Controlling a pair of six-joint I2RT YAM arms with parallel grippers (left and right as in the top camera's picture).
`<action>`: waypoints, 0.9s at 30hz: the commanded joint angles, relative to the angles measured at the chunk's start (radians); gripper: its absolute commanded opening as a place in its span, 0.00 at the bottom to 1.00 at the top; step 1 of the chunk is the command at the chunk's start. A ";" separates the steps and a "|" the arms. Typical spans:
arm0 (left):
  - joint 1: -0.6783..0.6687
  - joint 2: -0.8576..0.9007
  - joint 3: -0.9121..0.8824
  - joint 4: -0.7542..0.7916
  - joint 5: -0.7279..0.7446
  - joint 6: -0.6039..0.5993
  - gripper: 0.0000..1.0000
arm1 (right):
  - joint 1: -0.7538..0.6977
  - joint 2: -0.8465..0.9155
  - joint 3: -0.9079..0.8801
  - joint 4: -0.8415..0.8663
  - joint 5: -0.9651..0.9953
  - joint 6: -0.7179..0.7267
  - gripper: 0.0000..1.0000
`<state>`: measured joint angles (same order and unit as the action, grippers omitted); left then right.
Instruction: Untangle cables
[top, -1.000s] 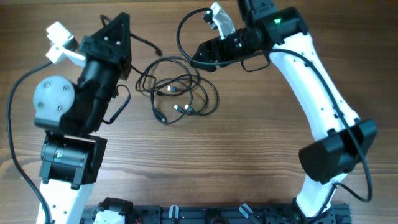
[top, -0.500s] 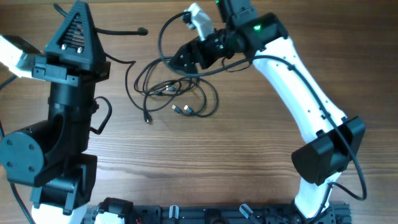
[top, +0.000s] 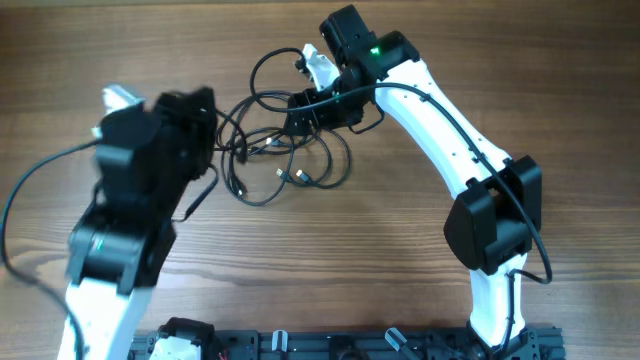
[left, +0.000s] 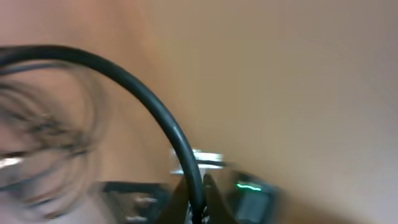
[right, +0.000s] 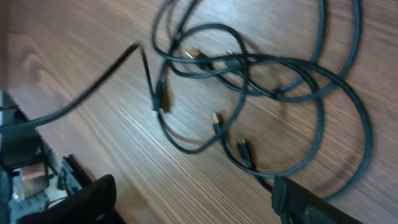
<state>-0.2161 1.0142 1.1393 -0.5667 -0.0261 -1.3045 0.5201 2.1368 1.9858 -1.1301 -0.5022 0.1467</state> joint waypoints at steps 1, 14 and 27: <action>-0.016 0.172 -0.004 -0.132 0.058 0.062 0.04 | -0.004 0.008 0.002 -0.028 0.118 0.047 0.82; -0.006 0.542 0.023 -0.183 0.167 0.276 0.04 | 0.005 0.014 0.002 -0.051 0.194 0.098 0.87; 0.221 -0.166 0.073 -0.004 0.026 0.303 0.04 | 0.098 0.166 0.002 0.123 0.191 0.177 0.66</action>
<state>-0.0032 0.8696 1.2095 -0.5457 0.0792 -1.0283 0.6167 2.2608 1.9854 -1.0084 -0.3199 0.2771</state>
